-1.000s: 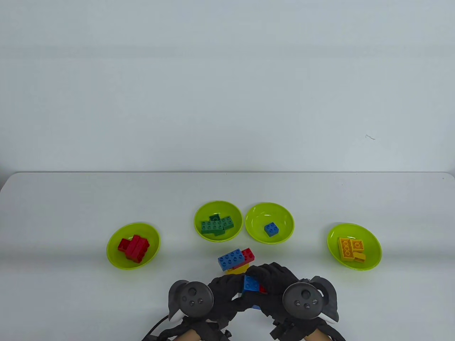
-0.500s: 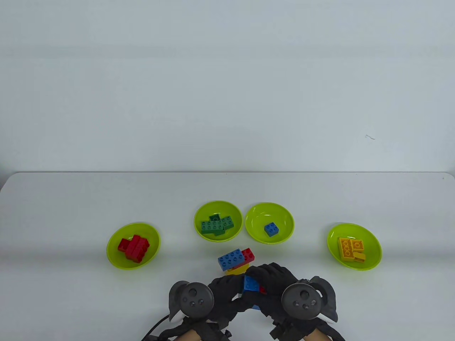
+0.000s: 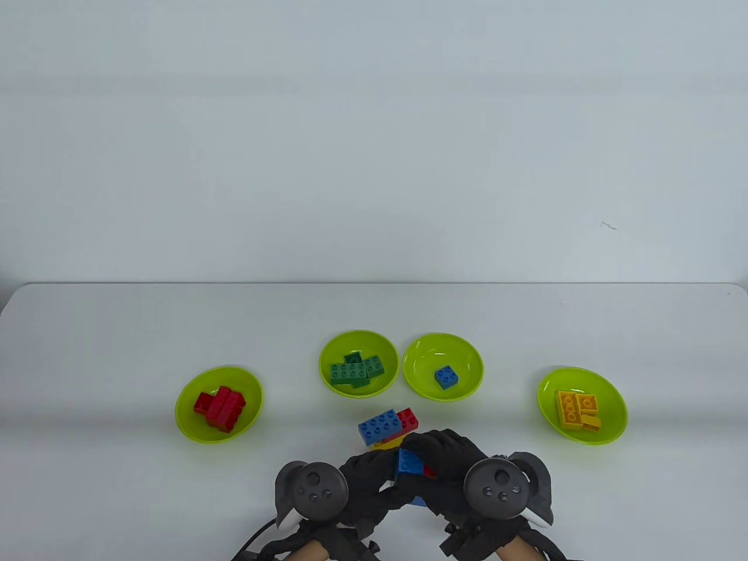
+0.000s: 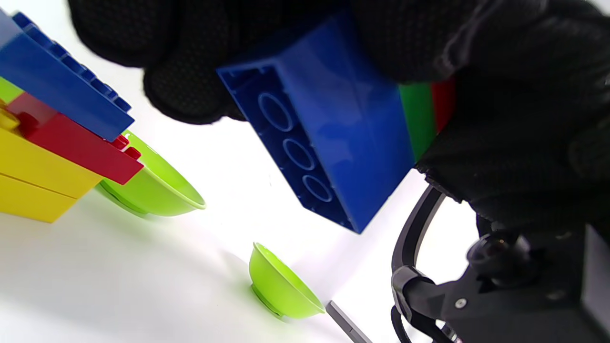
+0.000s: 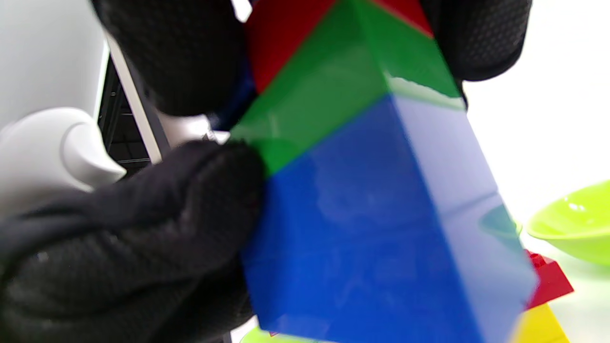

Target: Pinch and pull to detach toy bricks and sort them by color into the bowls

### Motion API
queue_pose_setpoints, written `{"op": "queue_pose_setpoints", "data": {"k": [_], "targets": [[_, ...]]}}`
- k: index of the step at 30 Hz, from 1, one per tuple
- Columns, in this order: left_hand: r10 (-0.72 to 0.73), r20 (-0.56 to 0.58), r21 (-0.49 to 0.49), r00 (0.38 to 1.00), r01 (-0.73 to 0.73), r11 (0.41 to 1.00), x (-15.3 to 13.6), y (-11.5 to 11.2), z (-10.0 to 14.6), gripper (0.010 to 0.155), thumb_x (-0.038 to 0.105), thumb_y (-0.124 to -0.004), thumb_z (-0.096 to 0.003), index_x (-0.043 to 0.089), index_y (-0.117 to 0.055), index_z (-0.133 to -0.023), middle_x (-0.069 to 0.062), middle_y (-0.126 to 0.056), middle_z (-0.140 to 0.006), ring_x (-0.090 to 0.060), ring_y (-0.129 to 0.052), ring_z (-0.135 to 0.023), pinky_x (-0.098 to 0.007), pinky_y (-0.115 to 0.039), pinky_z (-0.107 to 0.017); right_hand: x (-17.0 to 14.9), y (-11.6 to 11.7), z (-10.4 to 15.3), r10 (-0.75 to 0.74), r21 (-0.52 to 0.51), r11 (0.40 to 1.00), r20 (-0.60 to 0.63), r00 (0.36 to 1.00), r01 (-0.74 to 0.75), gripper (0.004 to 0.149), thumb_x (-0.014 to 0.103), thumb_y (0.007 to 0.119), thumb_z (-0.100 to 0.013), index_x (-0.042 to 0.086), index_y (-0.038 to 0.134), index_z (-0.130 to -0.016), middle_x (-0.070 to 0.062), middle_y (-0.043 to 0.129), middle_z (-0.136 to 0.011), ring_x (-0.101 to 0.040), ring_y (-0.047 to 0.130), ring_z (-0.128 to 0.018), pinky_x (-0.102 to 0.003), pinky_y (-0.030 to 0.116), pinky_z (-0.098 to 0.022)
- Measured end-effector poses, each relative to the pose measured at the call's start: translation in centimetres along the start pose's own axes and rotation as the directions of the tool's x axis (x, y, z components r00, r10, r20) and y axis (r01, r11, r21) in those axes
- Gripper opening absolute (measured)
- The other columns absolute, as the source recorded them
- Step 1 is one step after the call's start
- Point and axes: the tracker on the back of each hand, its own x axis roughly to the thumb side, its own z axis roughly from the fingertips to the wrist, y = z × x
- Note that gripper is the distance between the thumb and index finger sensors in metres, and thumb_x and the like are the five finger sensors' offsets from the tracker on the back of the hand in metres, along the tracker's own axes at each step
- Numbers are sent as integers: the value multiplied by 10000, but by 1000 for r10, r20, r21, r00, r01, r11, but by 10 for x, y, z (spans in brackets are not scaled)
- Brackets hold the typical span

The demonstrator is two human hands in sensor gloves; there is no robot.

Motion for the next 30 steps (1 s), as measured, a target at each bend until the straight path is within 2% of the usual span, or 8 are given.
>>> {"op": "queue_pose_setpoints", "data": {"k": [2,6,9,12,18,25,28,30], "targets": [[-5,2,6,1000,5,1000,-1,0,0,659,415,-753,-436,-11,-700,-937,-257,-865,-833,-418,-915,-720,-556,-727,-556,-1,-2,-2,-58,-14,998,-30,998,58,590,390,797,-472,-16,793,-900,-254,894,-788,-437,907,-661,-592,663,-609],[-3,-7,2,1000,3,1000,-2,-1,1,660,415,-756,-439,-12,-698,-938,-259,-863,-835,-421,-913,-721,-558,-724,-557,-7,-19,-15,-4,-58,998,-57,998,1,595,397,785,-485,16,755,-940,-235,862,-852,-429,883,-724,-584,644,-640],[9,-17,17,1000,-9,1000,-4,2,2,661,415,-755,-440,-11,-694,-942,-259,-859,-840,-421,-911,-725,-559,-722,-559,-25,-37,-36,-10,-107,994,-156,988,-7,590,358,777,-496,13,723,-971,-253,829,-886,-439,857,-751,-588,626,-651],[20,-31,44,999,-19,999,-8,8,3,661,413,-757,-441,-11,-692,-944,-261,-858,-842,-424,-908,-728,-559,-721,-560,-52,-43,-56,79,-82,991,-266,961,-104,588,312,766,-502,17,681,-1004,-264,783,-934,-448,828,-792,-589,611,-666],[31,-64,103,997,-24,994,-17,23,5,663,410,-757,-441,-13,-688,-947,-263,-853,-847,-427,-907,-732,-560,-720,-561,-112,-22,-81,283,52,955,-469,837,-293,591,284,782,-500,31,659,-1020,-262,757,-961,-447,813,-817,-580,611,-672],[48,-74,119,996,-39,992,-21,29,4,663,406,-756,-445,-16,-684,-951,-267,-849,-852,-432,-902,-737,-562,-718,-563,-149,11,-92,412,184,908,-553,724,-376,595,300,791,-506,36,656,-1021,-254,761,-957,-439,819,-813,-573,615,-673],[52,-76,116,996,-43,992,-20,28,4,663,404,-755,-446,-18,-682,-953,-269,-849,-853,-433,-902,-738,-562,-717,-562,-153,12,-93,411,171,907,-563,717,-386,602,308,785,-509,37,641,-1027,-250,745,-971,-435,807,-830,-571,609,-681],[54,-78,115,996,-45,992,-20,28,4,664,403,-753,-449,-20,-679,-955,-270,-848,-853,-434,-901,-739,-562,-717,-562,-150,8,-90,354,126,930,-563,747,-345,650,345,784,-507,18,614,-1042,-266,714,-995,-460,780,-850,-581,588,-688]]}}
